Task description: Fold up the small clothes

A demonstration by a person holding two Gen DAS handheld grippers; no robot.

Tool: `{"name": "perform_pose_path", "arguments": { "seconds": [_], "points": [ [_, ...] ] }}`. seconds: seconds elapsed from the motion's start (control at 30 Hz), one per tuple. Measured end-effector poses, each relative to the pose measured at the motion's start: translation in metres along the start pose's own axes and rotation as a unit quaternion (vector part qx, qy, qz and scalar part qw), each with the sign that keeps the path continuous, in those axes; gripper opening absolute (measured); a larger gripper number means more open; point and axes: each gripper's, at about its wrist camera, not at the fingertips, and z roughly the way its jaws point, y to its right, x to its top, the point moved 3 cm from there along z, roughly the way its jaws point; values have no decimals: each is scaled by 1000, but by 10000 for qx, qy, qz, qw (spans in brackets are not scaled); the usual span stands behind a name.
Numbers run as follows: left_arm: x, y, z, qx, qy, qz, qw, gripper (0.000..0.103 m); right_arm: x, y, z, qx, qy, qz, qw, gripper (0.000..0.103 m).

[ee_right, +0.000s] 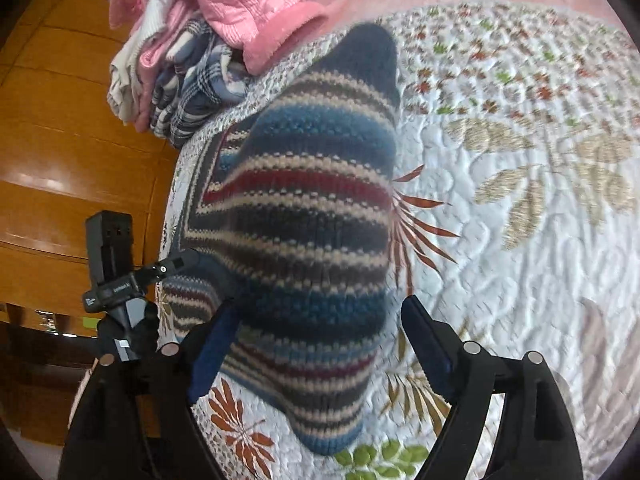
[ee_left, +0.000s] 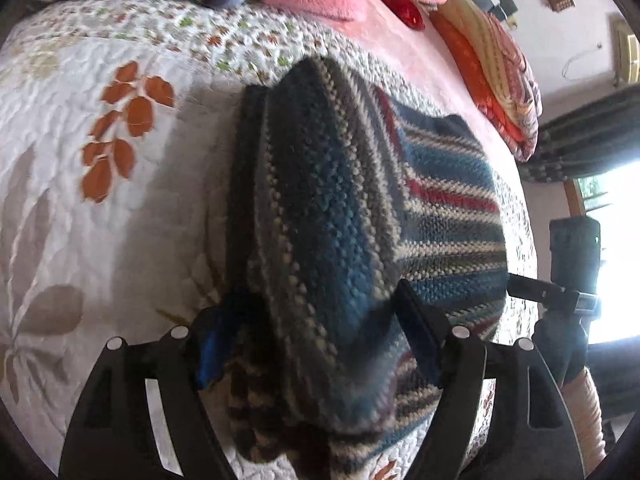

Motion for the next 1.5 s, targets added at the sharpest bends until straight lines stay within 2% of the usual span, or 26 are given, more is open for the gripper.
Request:
{"name": "perform_pose_path", "arguments": {
  "seconds": [0.1,0.17,0.23,0.33,0.4,0.47,0.53,0.6,0.7,0.87,1.07,1.2,1.37,1.5],
  "points": [
    [5,-2,13,-190,-28,-45,9998,76,5,0,15,264,3,75,9996,88],
    [8,-2,21,-329,-54,-109,9994,81,10,0,24,383,17,134,9992,90],
    [11,0,30,-399,-58,-149,9991,86,16,0,37,536,-61,210,9983,93],
    [13,7,38,-388,-56,-100,9992,86,19,0,54,680,-189,280,9971,94],
    [12,6,37,-403,-22,-144,9991,75,19,-2,55,656,-113,193,9976,88],
    [11,4,35,-492,-20,-149,9987,47,17,-4,53,561,-56,93,9984,79],
    [9,3,32,-740,5,-243,9970,39,15,-4,47,558,-37,50,9984,70],
    [5,7,29,-808,58,-229,9964,37,12,-9,38,552,0,-23,9985,64],
    [1,26,24,-983,137,-121,9950,34,7,-18,17,498,52,-188,9986,63],
    [-18,81,22,-1328,135,147,9909,34,-10,-19,-40,304,116,-492,9983,63],
    [-62,171,43,-1620,12,424,9859,34,-58,22,-123,91,235,-446,9987,63],
    [-89,207,66,-1624,12,510,9854,34,-93,67,-156,104,350,-133,9992,63],
    [-117,221,115,-1403,-213,389,9891,35,-120,116,-157,-94,164,124,9997,64],
    [-120,218,133,-1211,-102,372,9919,39,-125,146,-142,-211,30,336,9992,66]
  ]
}}
